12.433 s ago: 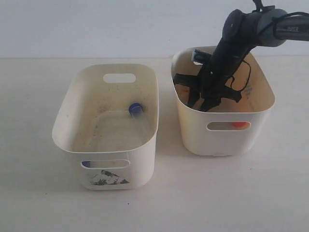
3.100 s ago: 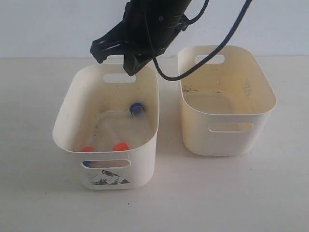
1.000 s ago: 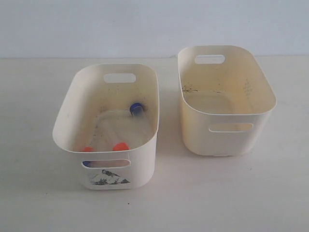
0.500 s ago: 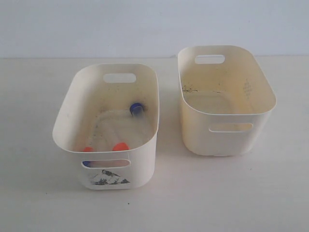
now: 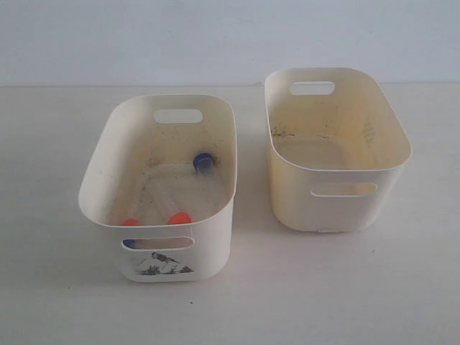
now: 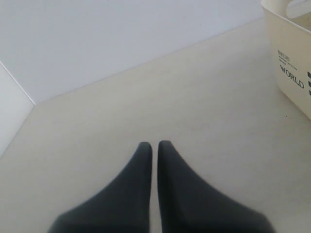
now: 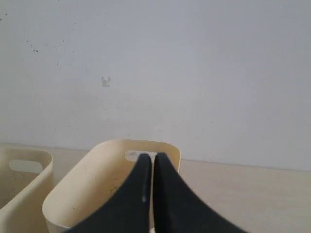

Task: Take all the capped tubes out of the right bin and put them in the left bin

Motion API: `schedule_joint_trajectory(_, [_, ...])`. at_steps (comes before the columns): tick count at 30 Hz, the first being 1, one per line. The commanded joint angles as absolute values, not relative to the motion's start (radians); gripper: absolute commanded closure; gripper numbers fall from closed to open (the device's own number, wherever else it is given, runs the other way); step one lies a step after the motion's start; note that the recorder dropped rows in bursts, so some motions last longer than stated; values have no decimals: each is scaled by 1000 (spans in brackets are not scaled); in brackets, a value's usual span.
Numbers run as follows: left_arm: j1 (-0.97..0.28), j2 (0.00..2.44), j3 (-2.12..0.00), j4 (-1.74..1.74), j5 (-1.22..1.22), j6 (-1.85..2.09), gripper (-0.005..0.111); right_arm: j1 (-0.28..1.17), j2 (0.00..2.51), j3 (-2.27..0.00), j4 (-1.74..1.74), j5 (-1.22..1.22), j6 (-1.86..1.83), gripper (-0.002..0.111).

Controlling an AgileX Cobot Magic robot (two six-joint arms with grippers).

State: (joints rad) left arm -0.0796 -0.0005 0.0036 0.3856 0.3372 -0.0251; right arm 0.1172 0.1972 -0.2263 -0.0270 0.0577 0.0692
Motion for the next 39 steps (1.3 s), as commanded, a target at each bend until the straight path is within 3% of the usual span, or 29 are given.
schedule_joint_trajectory(1, [-85, 0, 0, 383, 336, -35, 102, 110, 146, -180, 48, 55, -22, 107])
schedule_joint_trajectory(11, [-85, 0, 0, 383, 336, -35, 102, 110, 0, -4, 86, 83, 0, 107])
schedule_joint_trajectory(22, [-85, 0, 0, 383, 336, -35, 102, 89, 0, 0, 94, 350, -12, 107])
schedule_joint_trajectory(28, [-85, 0, 0, 383, 336, -35, 102, -31, 0, 0, 96, 350, -14, 107])
schedule_joint_trajectory(39, [-85, 0, 0, 383, 336, -35, 102, -38, 0, 0, 96, 350, -9, 107])
